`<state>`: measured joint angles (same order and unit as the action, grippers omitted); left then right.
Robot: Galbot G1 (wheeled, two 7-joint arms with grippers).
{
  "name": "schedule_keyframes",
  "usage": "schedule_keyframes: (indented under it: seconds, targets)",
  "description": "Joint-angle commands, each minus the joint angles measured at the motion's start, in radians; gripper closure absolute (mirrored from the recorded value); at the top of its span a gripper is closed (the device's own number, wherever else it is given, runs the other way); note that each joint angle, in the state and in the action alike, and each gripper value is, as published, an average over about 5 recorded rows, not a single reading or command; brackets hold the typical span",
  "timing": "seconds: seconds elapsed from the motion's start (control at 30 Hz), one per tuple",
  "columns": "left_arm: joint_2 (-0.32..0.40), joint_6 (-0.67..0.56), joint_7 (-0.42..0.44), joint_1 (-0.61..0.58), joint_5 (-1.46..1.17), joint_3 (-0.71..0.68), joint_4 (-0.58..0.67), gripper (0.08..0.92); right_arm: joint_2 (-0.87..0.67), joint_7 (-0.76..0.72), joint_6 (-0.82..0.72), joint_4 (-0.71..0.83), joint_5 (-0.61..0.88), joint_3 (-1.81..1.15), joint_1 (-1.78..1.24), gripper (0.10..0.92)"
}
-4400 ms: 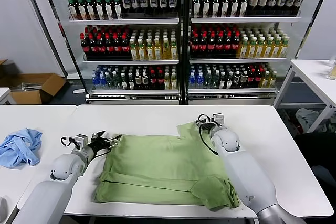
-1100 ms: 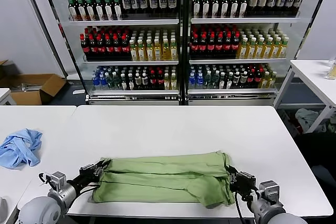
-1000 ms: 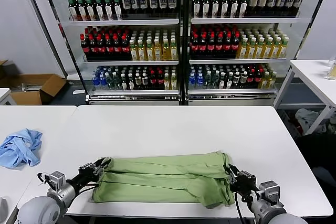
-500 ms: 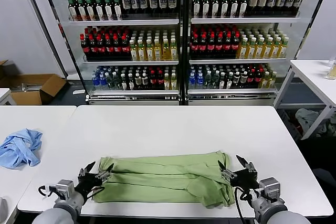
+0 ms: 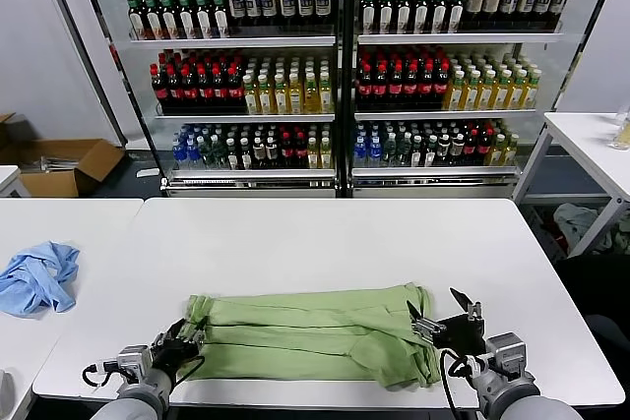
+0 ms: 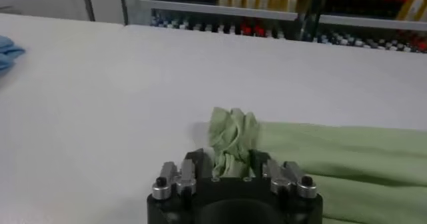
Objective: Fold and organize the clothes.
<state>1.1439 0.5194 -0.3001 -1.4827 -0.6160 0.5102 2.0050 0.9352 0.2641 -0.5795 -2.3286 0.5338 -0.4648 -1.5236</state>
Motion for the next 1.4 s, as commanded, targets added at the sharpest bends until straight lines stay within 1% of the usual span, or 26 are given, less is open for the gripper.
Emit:
schedule_keyframes:
  seconds: [0.03,0.13,0.23,0.33,0.4,0.5,0.57,0.63,0.73,0.8,0.87,0.93,1.03,1.1,1.13,1.2,1.27,1.33,1.4]
  targets:
    - [0.028,0.029,-0.058,0.003,-0.026,-0.007,-0.008,0.585,0.001,0.001,0.001,-0.001,-0.005,0.0,0.001,0.203]
    - [0.03,0.029,-0.045,0.006,-0.004,-0.004,-0.009,0.671,0.003,0.001,0.001,-0.001,-0.006,0.003,0.0,0.203]
    - [0.032,0.029,-0.014,0.005,0.089,-0.002,0.002,0.758,0.003,0.001,0.0,0.0,-0.009,0.005,0.004,0.202]
    - [0.024,0.031,0.004,0.002,0.206,0.016,0.042,0.843,-0.001,0.002,0.0,0.0,-0.01,0.002,0.013,0.203]
    - [0.008,0.039,0.007,0.001,0.264,0.047,0.08,0.882,-0.006,0.002,0.0,0.0,-0.009,-0.003,0.021,0.203]
    - [-0.028,0.046,0.021,-0.009,0.373,0.142,0.124,0.899,-0.014,0.002,0.0,-0.001,-0.007,-0.012,0.037,0.203]
    - [-0.048,0.03,0.064,-0.028,0.496,0.251,0.136,0.9,-0.019,0.001,0.0,-0.001,-0.001,-0.023,0.048,0.202]
    - [-0.06,0.014,0.126,-0.05,0.596,0.378,0.137,0.9,-0.026,0.0,0.0,0.002,0.015,-0.042,0.062,0.203]
    - [-0.079,0.014,0.196,-0.069,0.605,0.511,0.124,0.9,-0.042,0.0,-0.001,0.014,0.048,-0.071,0.088,0.203]
    - [-0.081,0.026,0.209,-0.064,0.529,0.537,0.121,0.9,-0.05,0.0,-0.001,0.021,0.06,-0.079,0.101,0.203]
    - [-0.061,0.044,0.19,-0.047,0.409,0.51,0.141,0.9,-0.051,0.0,-0.001,0.023,0.065,-0.079,0.106,0.202]
    - [-0.023,0.057,0.158,-0.034,0.275,0.451,0.186,0.9,-0.048,-0.001,-0.001,0.021,0.066,-0.078,0.103,0.202]
    - [0.043,0.058,0.126,-0.027,0.044,0.302,0.269,0.9,-0.045,-0.001,-0.001,0.017,0.066,-0.079,0.092,0.203]
    - [0.087,0.058,0.083,-0.025,-0.124,0.172,0.321,0.9,-0.043,0.0,-0.001,0.016,0.065,-0.08,0.086,0.203]
    - [0.108,0.058,0.068,-0.024,-0.167,0.107,0.34,0.9,-0.042,0.0,-0.001,0.015,0.064,-0.079,0.084,0.203]
    - [0.149,0.057,0.055,-0.02,-0.195,-0.021,0.361,0.9,-0.039,0.0,-0.001,0.012,0.062,-0.076,0.081,0.202]
    - [0.178,0.057,0.075,-0.006,-0.147,-0.113,0.351,0.9,-0.034,0.001,-0.001,0.009,0.057,-0.072,0.078,0.202]
    - [0.195,0.055,0.079,0.019,-0.123,-0.163,0.315,0.9,-0.029,0.001,-0.002,0.008,0.052,-0.07,0.074,0.203]
    - [0.203,0.053,0.079,0.043,-0.11,-0.181,0.268,0.9,-0.025,0.0,-0.001,0.009,0.047,-0.07,0.069,0.203]
